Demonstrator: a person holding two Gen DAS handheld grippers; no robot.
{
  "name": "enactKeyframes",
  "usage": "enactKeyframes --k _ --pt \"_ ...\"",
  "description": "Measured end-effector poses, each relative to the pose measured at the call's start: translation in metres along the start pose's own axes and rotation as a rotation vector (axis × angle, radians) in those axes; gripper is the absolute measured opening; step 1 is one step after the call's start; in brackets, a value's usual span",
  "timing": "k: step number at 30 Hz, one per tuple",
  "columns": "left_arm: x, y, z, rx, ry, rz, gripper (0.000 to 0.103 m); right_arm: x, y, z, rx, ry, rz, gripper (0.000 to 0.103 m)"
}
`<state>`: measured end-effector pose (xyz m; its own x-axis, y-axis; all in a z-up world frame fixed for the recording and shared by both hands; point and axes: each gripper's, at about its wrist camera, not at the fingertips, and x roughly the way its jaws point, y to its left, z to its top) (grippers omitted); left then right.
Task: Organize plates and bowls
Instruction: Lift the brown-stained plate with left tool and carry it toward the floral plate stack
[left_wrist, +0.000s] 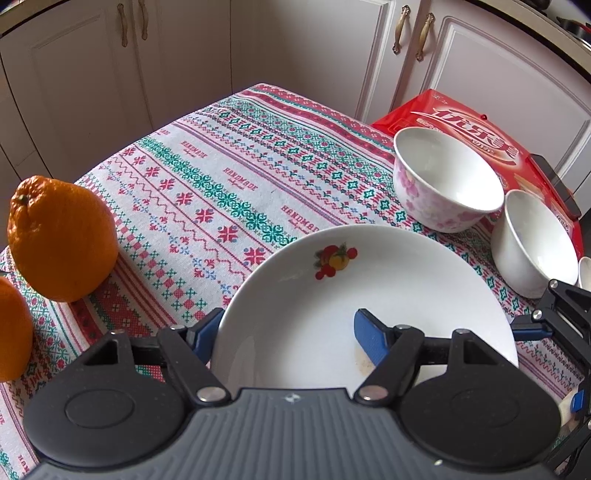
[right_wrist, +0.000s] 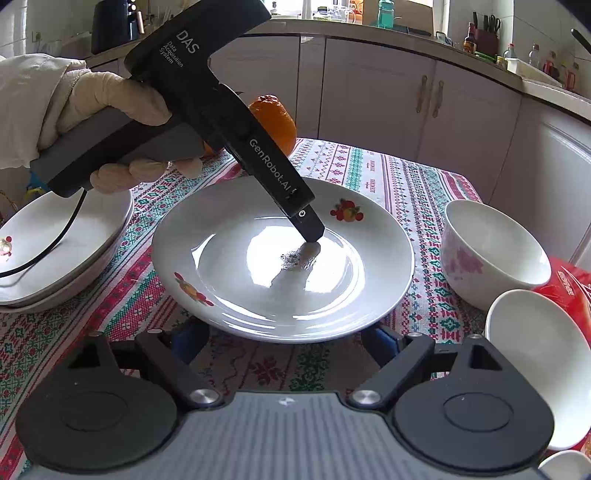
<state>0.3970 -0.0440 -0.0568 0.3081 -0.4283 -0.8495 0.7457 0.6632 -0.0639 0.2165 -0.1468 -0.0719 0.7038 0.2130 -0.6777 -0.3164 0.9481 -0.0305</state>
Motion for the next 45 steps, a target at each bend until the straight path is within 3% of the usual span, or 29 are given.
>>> enactKeyframes --k 21,34,45 --pt "-0.082 -0.019 -0.026 -0.049 -0.095 0.058 0.074 -0.048 0.021 0.006 -0.081 -0.077 0.059 0.092" --pt "-0.140 -0.018 -0.086 -0.143 -0.144 0.127 0.074 -0.074 0.068 0.007 -0.175 -0.106 0.141 0.092" --pt "-0.159 0.002 -0.145 -0.250 -0.140 0.148 0.074 -0.070 0.109 0.010 -0.259 -0.085 0.196 0.092"
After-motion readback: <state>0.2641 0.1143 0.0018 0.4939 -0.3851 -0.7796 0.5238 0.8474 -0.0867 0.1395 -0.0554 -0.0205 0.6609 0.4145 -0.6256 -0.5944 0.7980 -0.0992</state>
